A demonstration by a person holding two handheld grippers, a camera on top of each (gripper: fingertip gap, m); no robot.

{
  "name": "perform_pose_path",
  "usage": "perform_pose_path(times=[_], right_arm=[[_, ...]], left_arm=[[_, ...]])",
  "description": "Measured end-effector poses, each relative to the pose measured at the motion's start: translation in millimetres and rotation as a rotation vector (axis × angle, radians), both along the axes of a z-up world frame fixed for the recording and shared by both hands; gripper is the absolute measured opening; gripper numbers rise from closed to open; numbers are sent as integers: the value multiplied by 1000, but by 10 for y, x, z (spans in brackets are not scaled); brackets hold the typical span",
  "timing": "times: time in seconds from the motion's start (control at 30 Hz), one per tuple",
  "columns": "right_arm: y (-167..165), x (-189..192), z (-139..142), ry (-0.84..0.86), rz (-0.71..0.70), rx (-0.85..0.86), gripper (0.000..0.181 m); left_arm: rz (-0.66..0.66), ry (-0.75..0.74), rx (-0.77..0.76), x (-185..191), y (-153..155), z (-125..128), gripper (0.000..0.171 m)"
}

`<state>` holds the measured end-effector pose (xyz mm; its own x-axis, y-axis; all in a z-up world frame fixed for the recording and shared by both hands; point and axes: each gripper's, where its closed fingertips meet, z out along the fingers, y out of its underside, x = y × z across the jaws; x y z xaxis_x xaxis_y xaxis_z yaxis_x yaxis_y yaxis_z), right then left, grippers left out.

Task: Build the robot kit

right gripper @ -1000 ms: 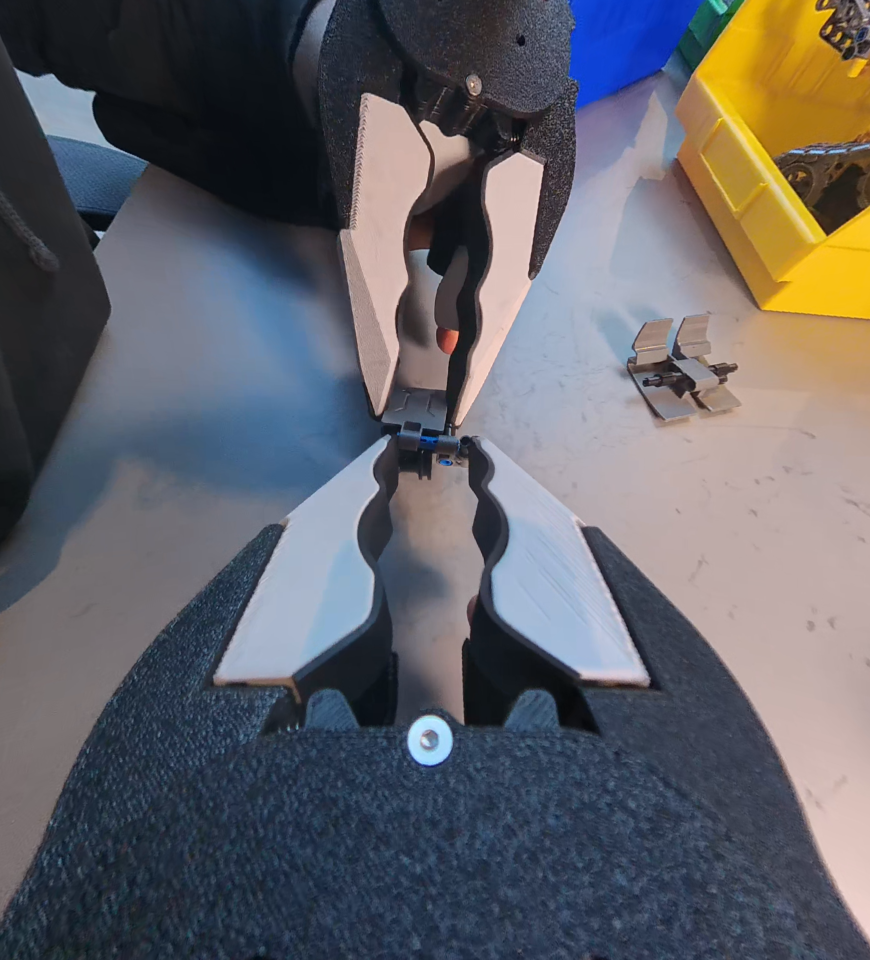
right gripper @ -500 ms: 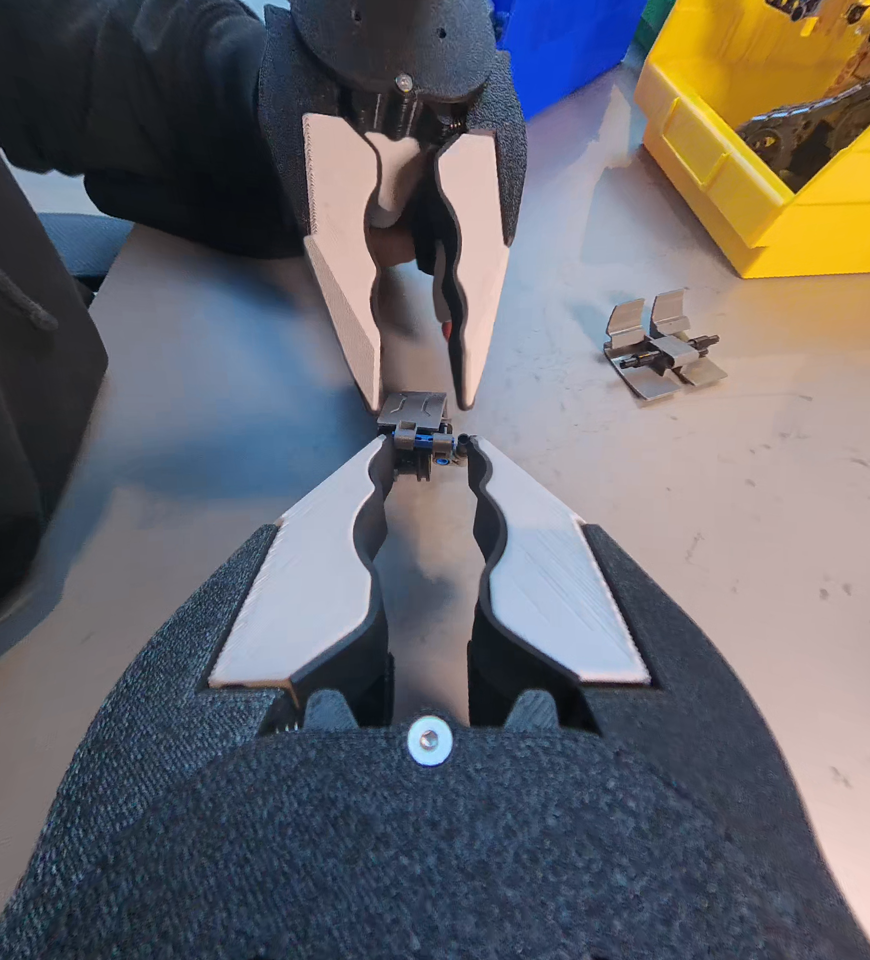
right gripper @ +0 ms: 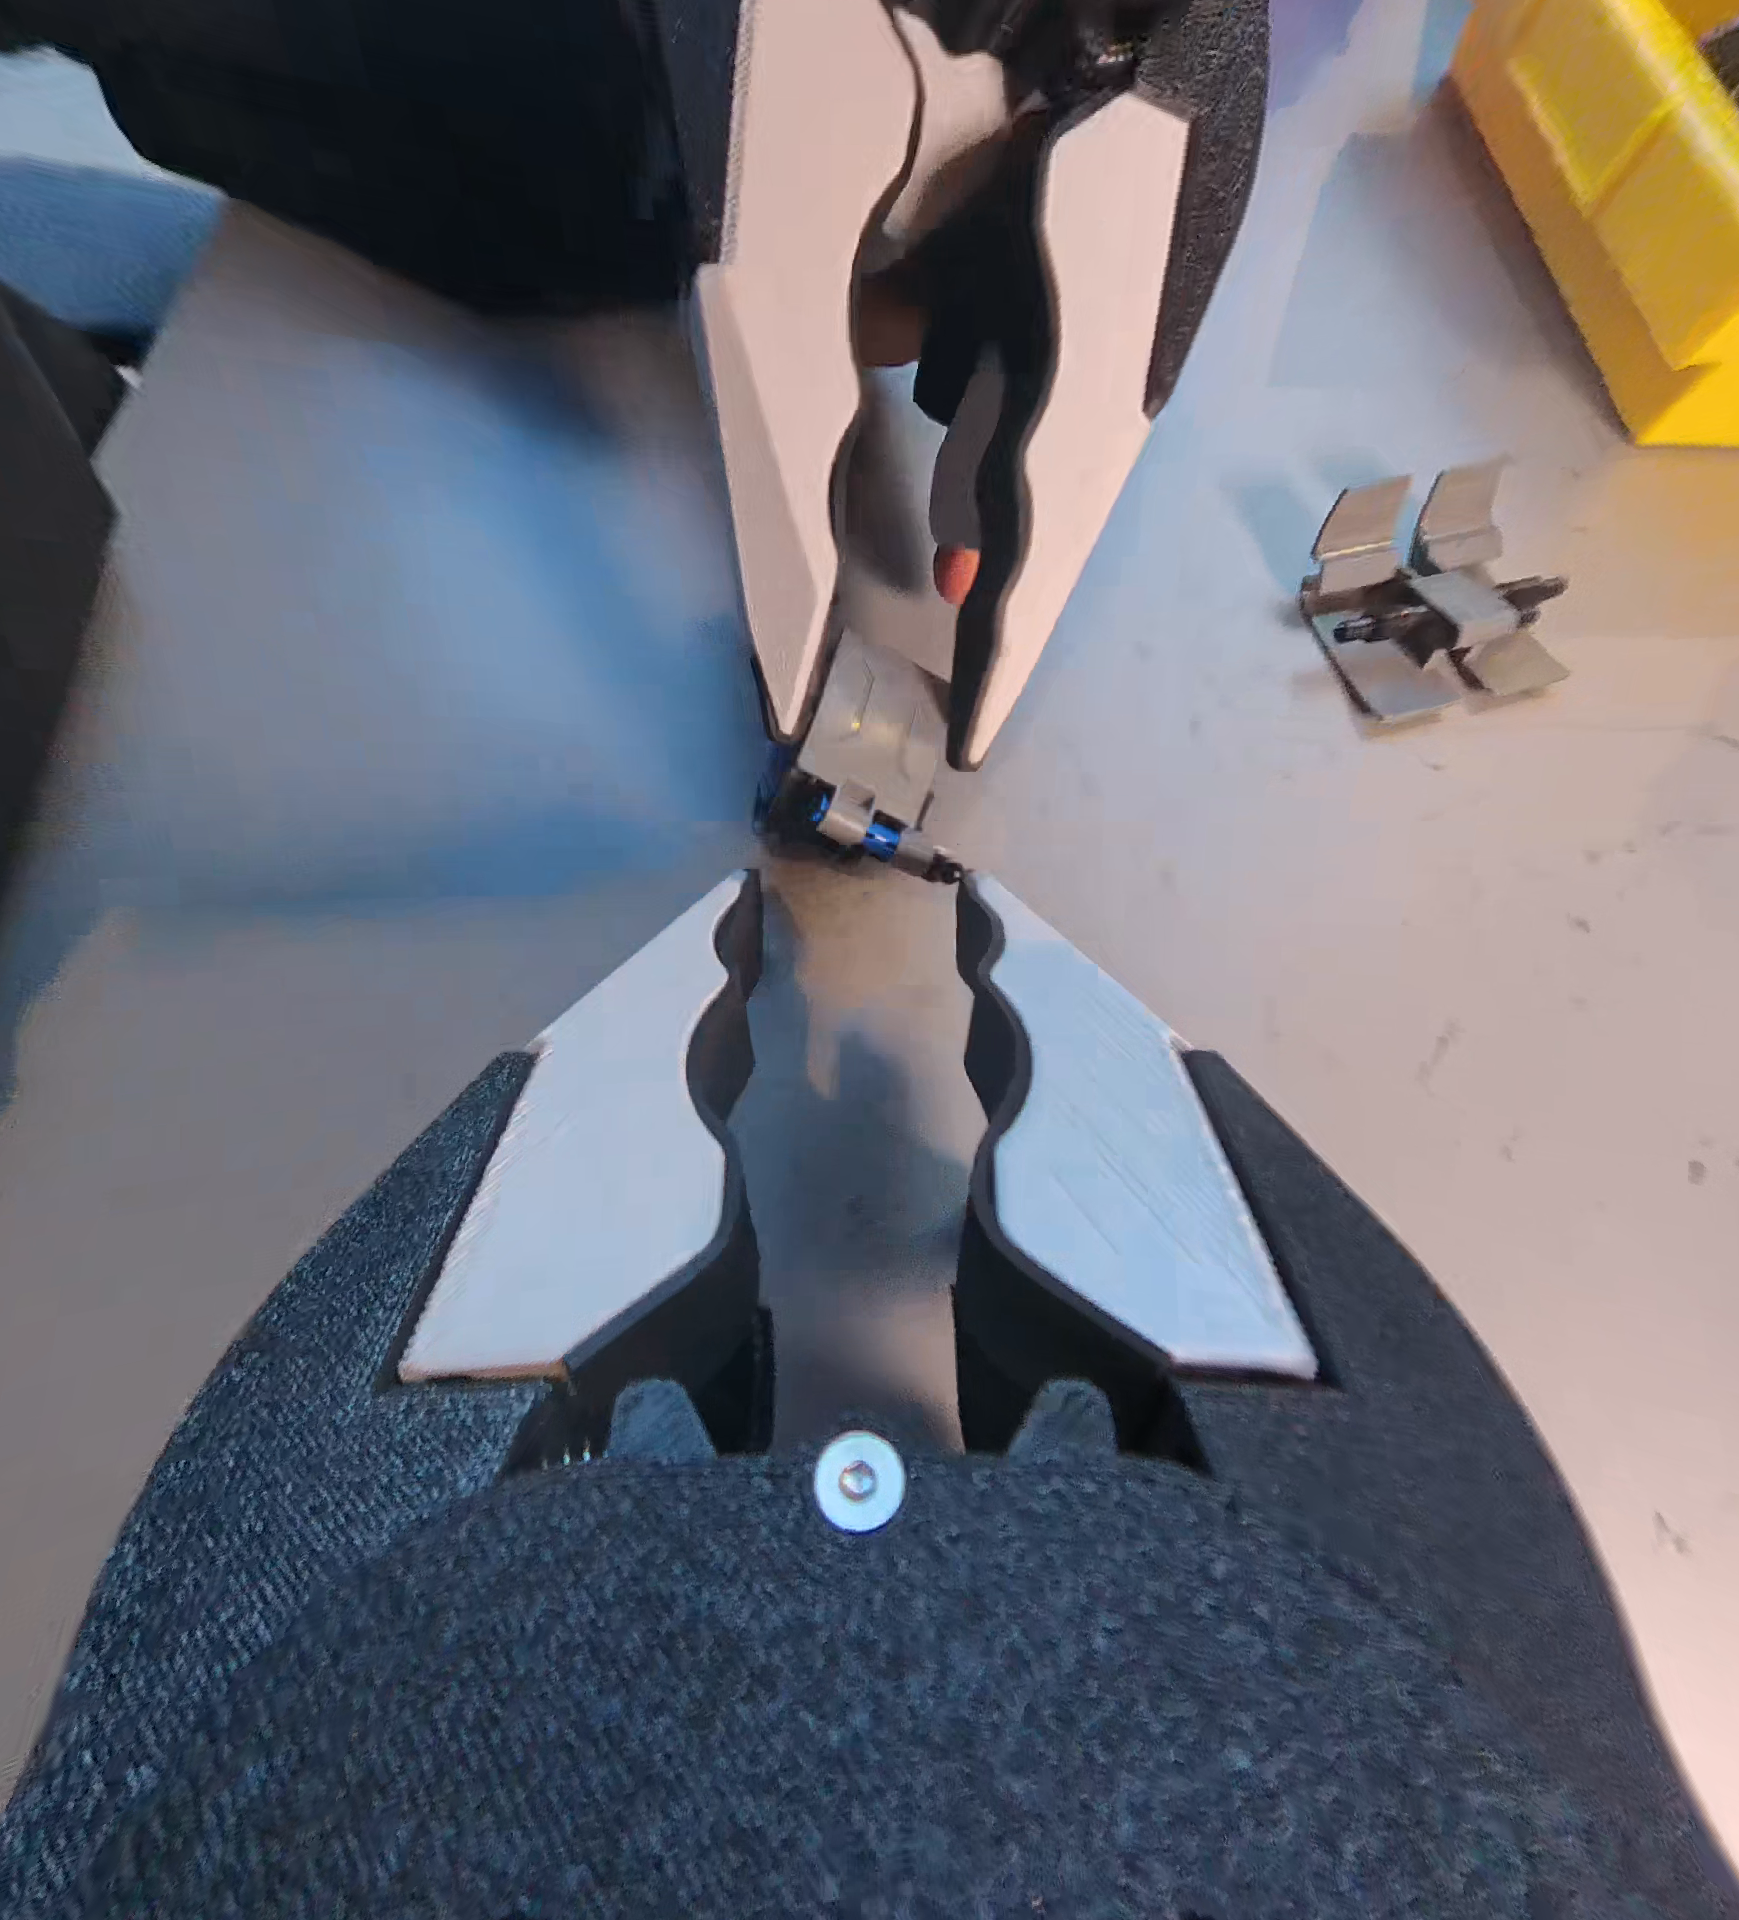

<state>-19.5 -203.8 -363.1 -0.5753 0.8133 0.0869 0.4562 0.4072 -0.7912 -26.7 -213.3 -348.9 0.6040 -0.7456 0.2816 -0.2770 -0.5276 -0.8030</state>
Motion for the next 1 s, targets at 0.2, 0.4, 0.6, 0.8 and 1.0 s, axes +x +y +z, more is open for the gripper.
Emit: perform_pose_path(times=[0.2,0.4,0.6,0.8,1.0], right_arm=[[47,-24,1,68,-5,141,40],[-122,-36,5,126,66,219,40],[-194,-34,147,240,108,277,37],[-77,6,1,156,95,340,28],[-105,-16,228,162,36,118,34]], left_arm=[[-53,79,75,-1,-36,-29,33],[-88,254,81,63,-97,-238,38],[-94,307,136,72,-68,-233,36],[-56,436,250,-26,13,-212,36],[-41,409,235,-21,19,-215,36]])
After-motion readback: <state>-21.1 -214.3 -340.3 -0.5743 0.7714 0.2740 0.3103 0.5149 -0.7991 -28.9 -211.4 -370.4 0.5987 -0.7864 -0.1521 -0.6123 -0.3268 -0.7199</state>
